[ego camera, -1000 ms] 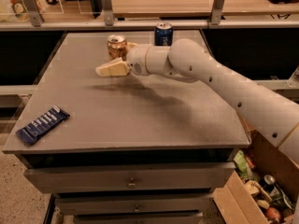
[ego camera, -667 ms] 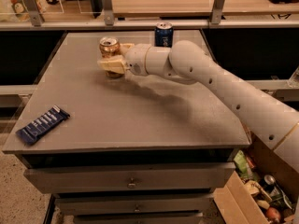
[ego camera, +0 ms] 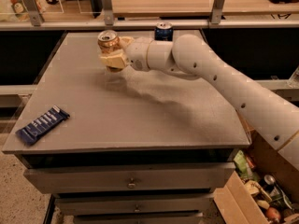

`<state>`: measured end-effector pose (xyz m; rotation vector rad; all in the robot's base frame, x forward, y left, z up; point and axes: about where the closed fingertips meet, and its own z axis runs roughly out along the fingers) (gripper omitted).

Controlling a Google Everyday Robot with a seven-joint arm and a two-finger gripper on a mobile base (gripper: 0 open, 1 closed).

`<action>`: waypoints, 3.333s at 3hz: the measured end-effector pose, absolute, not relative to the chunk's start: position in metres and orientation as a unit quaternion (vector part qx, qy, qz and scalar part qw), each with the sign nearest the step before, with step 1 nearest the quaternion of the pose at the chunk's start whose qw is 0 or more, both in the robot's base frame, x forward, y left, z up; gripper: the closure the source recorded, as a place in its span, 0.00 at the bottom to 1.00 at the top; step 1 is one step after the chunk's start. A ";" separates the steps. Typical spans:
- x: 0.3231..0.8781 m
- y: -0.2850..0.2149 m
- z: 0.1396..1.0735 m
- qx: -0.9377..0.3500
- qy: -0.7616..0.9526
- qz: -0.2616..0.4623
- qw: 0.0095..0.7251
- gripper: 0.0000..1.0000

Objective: Knock orange can over

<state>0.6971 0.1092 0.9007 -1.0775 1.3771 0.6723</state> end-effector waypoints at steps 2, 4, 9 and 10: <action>0.705 0.084 0.934 -0.481 0.577 0.233 0.617 1.00; 0.705 0.056 0.956 -0.510 0.572 0.151 0.625 1.00; 0.675 -0.013 0.954 -0.714 0.585 0.000 0.385 1.00; 0.689 -0.006 0.959 -0.719 0.577 -0.009 0.387 1.00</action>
Offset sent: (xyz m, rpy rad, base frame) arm 0.0189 -0.0539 0.0584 -0.0917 -0.1947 -0.1042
